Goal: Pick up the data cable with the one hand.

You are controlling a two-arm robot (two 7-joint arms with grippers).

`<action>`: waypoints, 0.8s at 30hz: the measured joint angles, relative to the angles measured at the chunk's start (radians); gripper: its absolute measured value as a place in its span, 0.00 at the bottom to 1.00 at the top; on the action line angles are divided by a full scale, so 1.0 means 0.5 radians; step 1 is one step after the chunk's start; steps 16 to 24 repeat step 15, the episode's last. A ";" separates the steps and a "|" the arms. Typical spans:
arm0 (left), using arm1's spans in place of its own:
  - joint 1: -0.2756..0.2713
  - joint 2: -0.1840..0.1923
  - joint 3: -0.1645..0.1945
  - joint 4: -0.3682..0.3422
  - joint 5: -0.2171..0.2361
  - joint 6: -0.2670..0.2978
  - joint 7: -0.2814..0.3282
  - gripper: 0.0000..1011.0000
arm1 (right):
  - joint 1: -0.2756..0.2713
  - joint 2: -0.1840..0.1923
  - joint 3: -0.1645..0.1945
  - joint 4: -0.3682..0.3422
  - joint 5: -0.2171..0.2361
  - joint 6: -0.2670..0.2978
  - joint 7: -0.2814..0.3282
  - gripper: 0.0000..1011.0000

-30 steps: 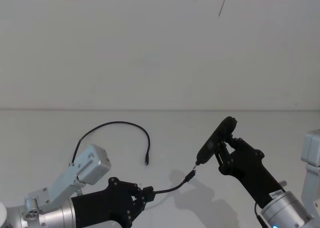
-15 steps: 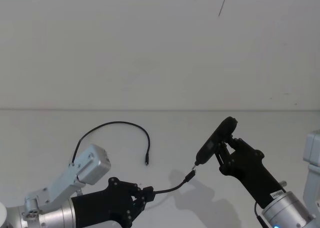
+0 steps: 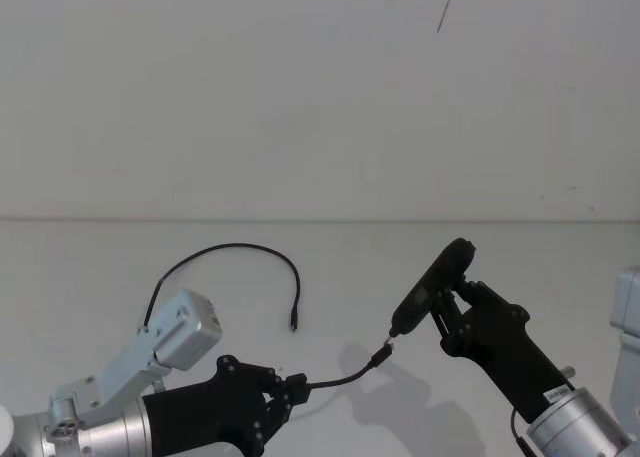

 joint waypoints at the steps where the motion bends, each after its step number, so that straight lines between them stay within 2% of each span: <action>1: 0.000 0.000 0.000 0.000 0.000 0.000 0.000 0.05 | -0.001 0.002 0.000 0.000 0.001 0.000 -0.001 0.27; 24: 0.000 0.000 0.000 0.000 0.000 0.000 0.000 0.05 | -0.009 0.021 -0.002 -0.002 0.009 0.003 -0.014 0.27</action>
